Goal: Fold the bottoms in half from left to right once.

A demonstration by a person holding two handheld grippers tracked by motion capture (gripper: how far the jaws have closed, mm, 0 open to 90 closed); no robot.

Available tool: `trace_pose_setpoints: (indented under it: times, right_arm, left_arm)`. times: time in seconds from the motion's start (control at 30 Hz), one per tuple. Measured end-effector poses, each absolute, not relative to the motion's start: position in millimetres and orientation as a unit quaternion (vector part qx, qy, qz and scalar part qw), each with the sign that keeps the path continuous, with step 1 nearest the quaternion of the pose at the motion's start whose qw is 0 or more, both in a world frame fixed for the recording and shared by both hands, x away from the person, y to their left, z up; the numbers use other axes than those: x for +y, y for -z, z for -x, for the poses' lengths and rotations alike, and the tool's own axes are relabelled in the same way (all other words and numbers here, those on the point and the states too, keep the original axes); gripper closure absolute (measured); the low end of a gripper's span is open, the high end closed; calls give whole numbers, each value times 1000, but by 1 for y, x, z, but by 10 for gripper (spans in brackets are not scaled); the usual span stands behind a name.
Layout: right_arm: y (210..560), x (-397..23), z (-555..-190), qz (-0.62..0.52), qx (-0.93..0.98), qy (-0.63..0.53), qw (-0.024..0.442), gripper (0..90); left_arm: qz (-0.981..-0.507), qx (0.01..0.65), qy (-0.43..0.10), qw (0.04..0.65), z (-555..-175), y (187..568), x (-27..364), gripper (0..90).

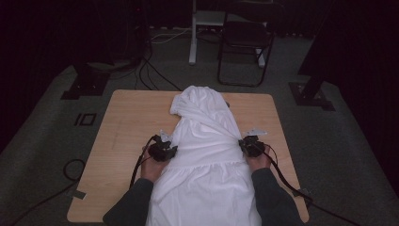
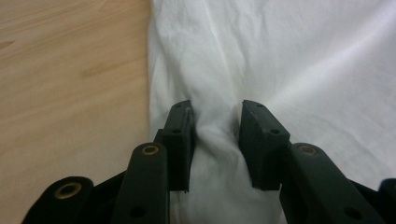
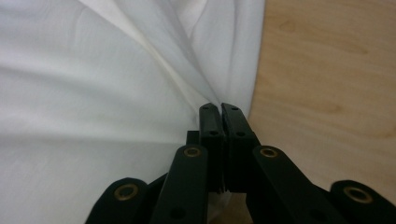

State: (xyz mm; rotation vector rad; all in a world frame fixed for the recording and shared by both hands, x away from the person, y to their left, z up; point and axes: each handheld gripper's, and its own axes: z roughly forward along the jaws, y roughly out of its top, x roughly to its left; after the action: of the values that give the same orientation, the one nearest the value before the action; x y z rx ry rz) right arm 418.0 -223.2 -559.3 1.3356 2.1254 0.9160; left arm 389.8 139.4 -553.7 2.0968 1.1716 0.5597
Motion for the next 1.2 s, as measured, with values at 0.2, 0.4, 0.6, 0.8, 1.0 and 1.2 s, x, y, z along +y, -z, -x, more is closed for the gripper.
trace_pose_setpoints:
  times: [0.2, 0.4, 0.6, 0.8, 1.0, 1.2]
  right_arm:
    - [560, -227, -380, -473, 784, -334, 222, 880]
    - [561, -232, -346, -467, 790, -339, 207, 877]
    - [555, -235, -334, -448, 793, -362, 200, 602]
    - [536, -219, -367, -416, 804, -375, 199, 416]
    - [531, -186, -396, -388, 820, -376, 190, 382]
    - [534, -145, -418, -366, 838, -351, 202, 411]
  left_arm:
    - [-803, 443, -214, 335, -353, 556, 143, 657]
    - [-801, 438, -211, 348, -324, 559, 146, 656]
    - [-806, 430, -219, 344, -320, 560, 144, 653]
    - [-802, 431, -217, 353, -321, 561, 146, 647]
    - [-801, 430, -220, 354, -320, 562, 145, 646]
    - [-799, 431, -222, 356, -319, 562, 145, 646]
